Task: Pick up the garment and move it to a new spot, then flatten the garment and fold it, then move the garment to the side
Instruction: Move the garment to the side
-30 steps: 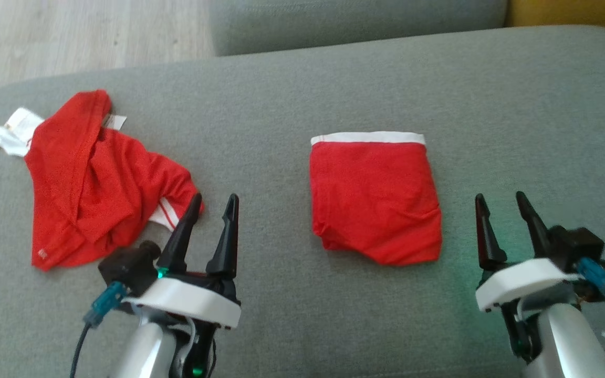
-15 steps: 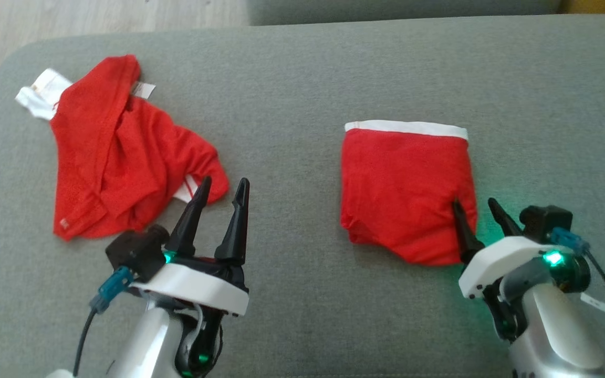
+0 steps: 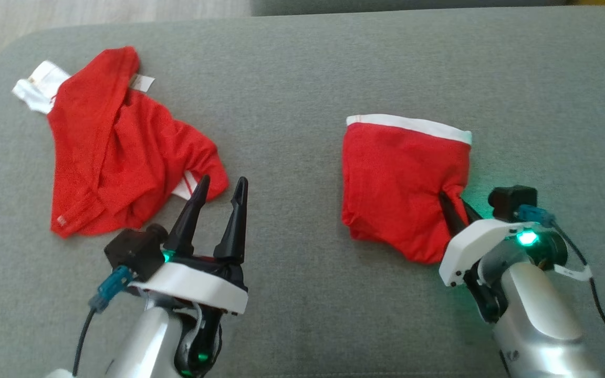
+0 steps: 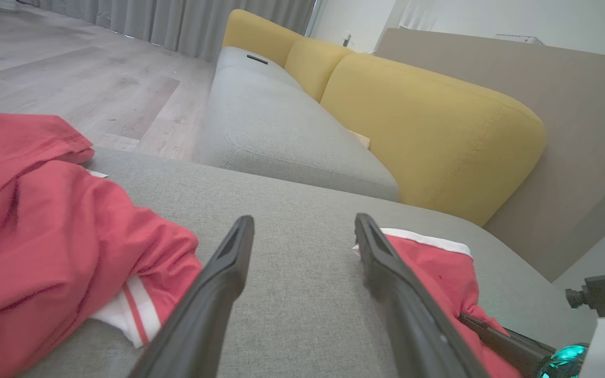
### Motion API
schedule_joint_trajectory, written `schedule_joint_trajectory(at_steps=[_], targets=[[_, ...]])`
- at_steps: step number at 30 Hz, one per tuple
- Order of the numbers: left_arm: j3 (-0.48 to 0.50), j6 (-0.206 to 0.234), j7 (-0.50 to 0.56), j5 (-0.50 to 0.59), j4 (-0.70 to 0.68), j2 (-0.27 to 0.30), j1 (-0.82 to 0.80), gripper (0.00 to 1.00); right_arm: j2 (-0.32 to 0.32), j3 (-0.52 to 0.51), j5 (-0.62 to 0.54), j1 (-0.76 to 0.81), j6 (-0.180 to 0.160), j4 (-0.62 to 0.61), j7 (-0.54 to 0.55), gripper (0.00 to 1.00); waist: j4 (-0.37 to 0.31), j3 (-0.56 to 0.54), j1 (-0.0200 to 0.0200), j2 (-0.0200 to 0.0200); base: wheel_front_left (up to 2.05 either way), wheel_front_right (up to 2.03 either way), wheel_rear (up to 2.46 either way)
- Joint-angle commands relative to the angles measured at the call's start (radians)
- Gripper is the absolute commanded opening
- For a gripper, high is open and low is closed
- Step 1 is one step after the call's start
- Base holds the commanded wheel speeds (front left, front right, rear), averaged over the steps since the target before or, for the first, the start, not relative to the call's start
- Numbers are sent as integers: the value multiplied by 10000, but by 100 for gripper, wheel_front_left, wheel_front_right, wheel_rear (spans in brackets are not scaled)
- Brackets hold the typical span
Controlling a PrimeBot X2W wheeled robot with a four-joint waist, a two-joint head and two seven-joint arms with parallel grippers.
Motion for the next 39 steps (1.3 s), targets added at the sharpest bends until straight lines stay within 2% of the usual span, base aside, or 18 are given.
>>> schedule_joint_trajectory(at_steps=[1, 4, 7, 15, 19, 22, 27, 38, 39], targets=[[316, -13, -51, -19, -333, 58, -431, 100, -24, 292, -297, -297, 67, -197, -166, 0, -114, -42, 0, 0, 0, 0, 0], [315, -45, -51, -6, -372, 58, -454, 100, -366, 489, -860, -525, 67, -301, -308, 0, -339, -79, 0, 0, 0, 0, 0], [300, -61, -51, -17, -443, 58, -514, 100, -1026, 918, -1187, -726, 67, -528, -250, 0, -584, -49, 0, 0, 0, 0, 0], [95, -57, -51, -15, -719, 58, -905, 100, -4247, 2187, -1205, -1469, 67, -952, 230, 0, -1009, 662, 0, 0, 0, 0, 0], [-5, -96, -51, 30, -800, 58, -1187, 100, -5737, 2288, -1160, -1930, 67, -730, 340, 0, -992, 1183, 0, 0, 0, 0, 0], [-62, -147, -51, 51, -817, 58, -1382, 100, -6480, 1937, -1185, -2250, 67, -415, 378, 0, -891, 1495, 0, 0, 0, 0, 0], [-73, -175, -51, 30, -816, 58, -1597, 100, -7042, 1100, -1477, -2579, 67, 137, 436, 0, -716, 1806, 0, 0, 0, 0, 0], [57, -219, -51, 64, -766, 58, -1600, 100, -6984, -677, -2695, -2471, 67, 511, 757, 0, -570, 1935, 0, 0, 0, 0, 0], [58, -219, -51, 68, -755, 58, -1589, 100, -6937, -841, -2801, -2445, 67, 485, 718, 20, -575, 1918, 0, 0, 0, 0, 0]])
